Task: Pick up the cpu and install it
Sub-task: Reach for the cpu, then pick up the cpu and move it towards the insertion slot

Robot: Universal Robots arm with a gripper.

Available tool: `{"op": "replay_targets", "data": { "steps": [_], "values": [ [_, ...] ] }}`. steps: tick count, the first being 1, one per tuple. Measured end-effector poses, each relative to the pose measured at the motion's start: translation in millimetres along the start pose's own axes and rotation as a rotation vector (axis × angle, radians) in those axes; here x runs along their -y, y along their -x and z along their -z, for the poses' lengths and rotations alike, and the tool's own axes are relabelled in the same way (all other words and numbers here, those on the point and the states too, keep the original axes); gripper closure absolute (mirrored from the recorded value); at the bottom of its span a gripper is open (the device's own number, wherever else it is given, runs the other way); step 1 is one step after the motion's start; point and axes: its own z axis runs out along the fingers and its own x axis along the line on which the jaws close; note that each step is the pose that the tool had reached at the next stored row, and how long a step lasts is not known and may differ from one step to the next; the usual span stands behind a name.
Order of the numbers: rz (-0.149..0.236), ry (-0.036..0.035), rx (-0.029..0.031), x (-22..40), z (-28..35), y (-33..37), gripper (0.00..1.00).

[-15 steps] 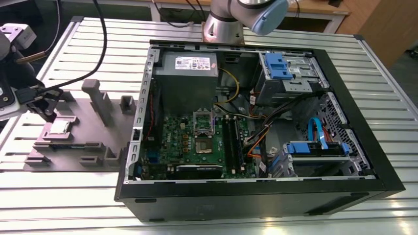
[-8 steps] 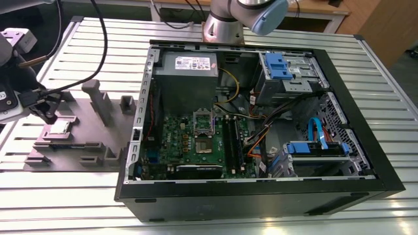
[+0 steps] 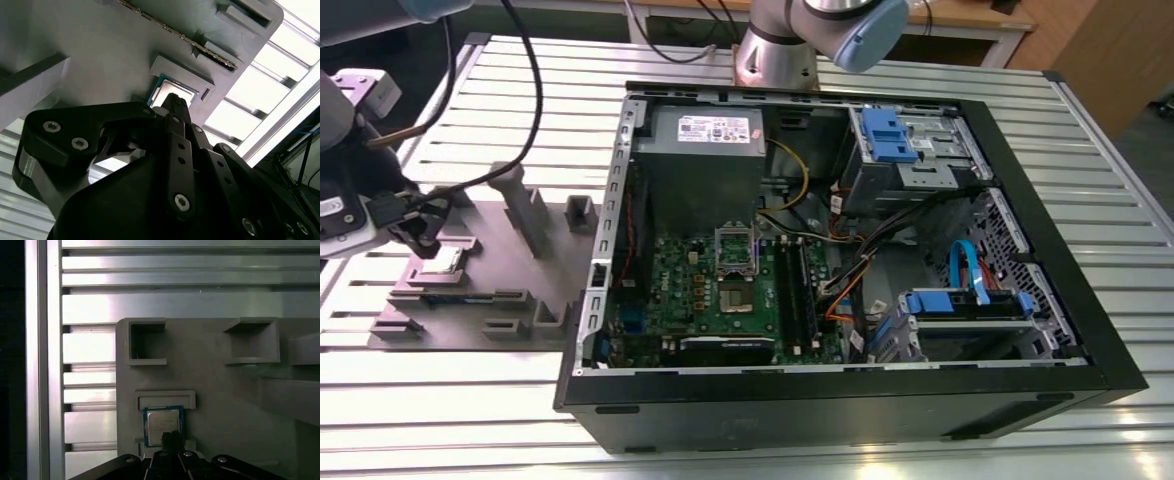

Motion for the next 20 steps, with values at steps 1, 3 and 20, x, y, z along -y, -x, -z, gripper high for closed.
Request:
{"op": "replay_targets", "data": {
  "steps": [1, 3, 20],
  "values": [
    [0.0, 0.0, -0.0009, -0.6, -1.4, -0.1, 0.89],
    [0.0, -0.001, -0.0037, -2.3, -3.3, -0.3, 0.89],
    [0.001, -0.0082, -0.0041, -2.7, -3.8, -0.3, 0.89]
  ]
}}
